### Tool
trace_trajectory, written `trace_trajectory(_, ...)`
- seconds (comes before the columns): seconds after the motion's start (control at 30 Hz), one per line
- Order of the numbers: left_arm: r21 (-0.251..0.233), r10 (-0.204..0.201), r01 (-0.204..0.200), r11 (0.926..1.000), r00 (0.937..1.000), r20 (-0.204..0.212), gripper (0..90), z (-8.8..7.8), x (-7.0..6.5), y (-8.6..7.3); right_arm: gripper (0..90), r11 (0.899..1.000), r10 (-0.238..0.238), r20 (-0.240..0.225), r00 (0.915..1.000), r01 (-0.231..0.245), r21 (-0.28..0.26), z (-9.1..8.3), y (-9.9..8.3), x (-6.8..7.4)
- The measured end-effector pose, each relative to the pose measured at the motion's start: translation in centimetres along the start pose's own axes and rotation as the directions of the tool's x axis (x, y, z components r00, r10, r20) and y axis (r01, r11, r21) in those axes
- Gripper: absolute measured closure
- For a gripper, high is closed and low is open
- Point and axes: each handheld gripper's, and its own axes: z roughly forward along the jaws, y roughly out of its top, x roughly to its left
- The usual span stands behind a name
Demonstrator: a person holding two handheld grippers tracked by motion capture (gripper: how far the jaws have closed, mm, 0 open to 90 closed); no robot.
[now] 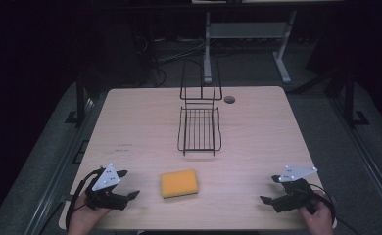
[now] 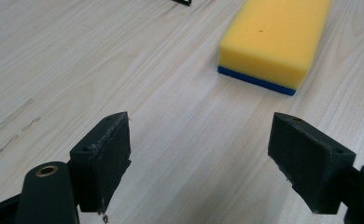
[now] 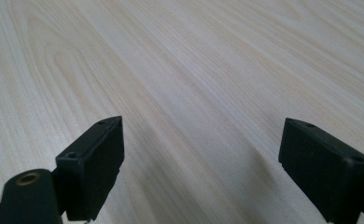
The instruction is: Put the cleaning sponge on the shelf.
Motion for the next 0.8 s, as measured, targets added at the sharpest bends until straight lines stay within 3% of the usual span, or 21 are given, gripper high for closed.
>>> trace_trajectory(0.23, -0.005, 0.002, -0.002, 1.0, 1.0, 0.003, 20.4, 0.0, -0.2, 0.2, 13.9, 1.0, -0.001, 0.0, 1.0, 0.001, 0.0, -0.1, 0.0, 0.0)
trace_trajectory(0.8, 0.015, 0.074, -0.075, 0.9971, 0.9971, 0.018, 20.3, 0.2, -1.0, 2.2, 13.9, 1.0, 0.004, -0.003, 1.0, -0.004, -0.015, -0.2, -0.1, 0.0)
